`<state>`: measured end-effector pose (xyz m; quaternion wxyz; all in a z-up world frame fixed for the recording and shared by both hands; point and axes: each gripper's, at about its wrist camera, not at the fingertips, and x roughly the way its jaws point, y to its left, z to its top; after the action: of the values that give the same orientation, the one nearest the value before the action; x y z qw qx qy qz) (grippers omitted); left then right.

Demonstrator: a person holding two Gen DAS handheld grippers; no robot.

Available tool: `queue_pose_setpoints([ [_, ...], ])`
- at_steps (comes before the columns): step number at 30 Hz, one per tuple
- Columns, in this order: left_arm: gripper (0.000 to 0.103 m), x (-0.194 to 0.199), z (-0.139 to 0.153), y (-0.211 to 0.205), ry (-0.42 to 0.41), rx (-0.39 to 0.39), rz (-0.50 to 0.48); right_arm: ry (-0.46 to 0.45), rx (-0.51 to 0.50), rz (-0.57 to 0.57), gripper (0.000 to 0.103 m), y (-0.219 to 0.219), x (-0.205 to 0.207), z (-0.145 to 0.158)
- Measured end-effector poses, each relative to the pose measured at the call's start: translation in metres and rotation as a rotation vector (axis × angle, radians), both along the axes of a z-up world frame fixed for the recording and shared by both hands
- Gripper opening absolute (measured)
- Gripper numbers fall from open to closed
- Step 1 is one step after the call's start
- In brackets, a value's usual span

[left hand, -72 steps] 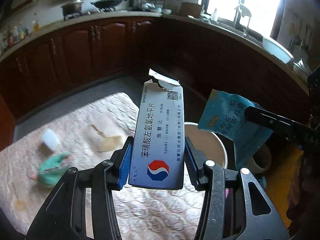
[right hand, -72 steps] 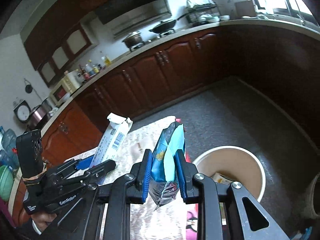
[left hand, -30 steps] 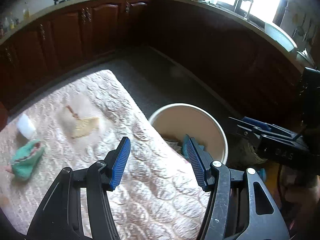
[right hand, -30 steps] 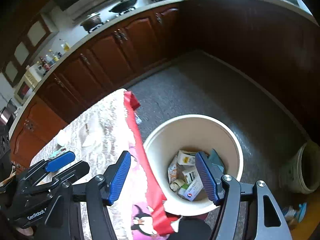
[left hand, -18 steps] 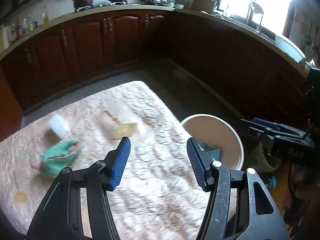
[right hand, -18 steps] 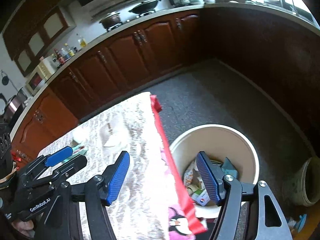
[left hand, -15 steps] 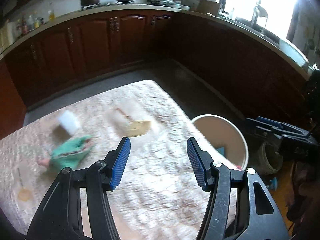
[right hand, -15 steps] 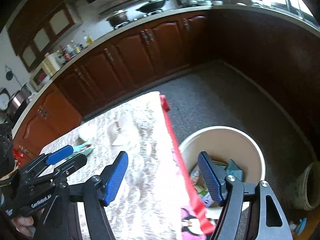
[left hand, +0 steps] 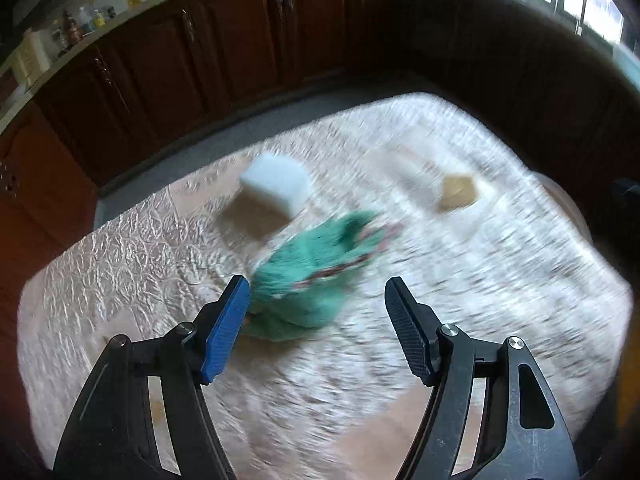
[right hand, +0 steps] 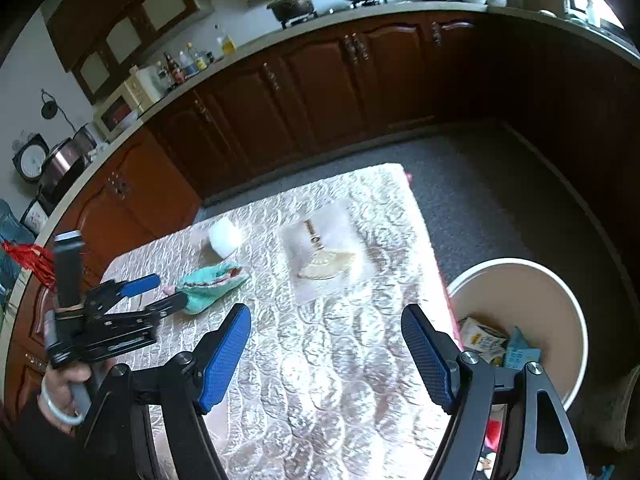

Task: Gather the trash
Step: 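Move both open tools back over the green towel and white sponge, then grasp the green towel with the left tool while the right tool grasps the white sponge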

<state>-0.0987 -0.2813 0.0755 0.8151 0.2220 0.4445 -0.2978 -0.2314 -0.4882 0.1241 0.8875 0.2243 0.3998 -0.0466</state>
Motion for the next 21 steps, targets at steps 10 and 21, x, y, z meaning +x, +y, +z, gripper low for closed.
queue_pose_setpoints([
  [10, 0.051, 0.025, -0.041, -0.007, 0.025, 0.064, 0.025, 0.057, 0.010, 0.076, 0.076, 0.022, 0.048, -0.022],
  [21, 0.043, 0.043, 0.007, 0.097, 0.119, -0.182, 0.334, 0.058, 0.040, 0.222, 0.076, 0.066, 0.133, -0.043],
])
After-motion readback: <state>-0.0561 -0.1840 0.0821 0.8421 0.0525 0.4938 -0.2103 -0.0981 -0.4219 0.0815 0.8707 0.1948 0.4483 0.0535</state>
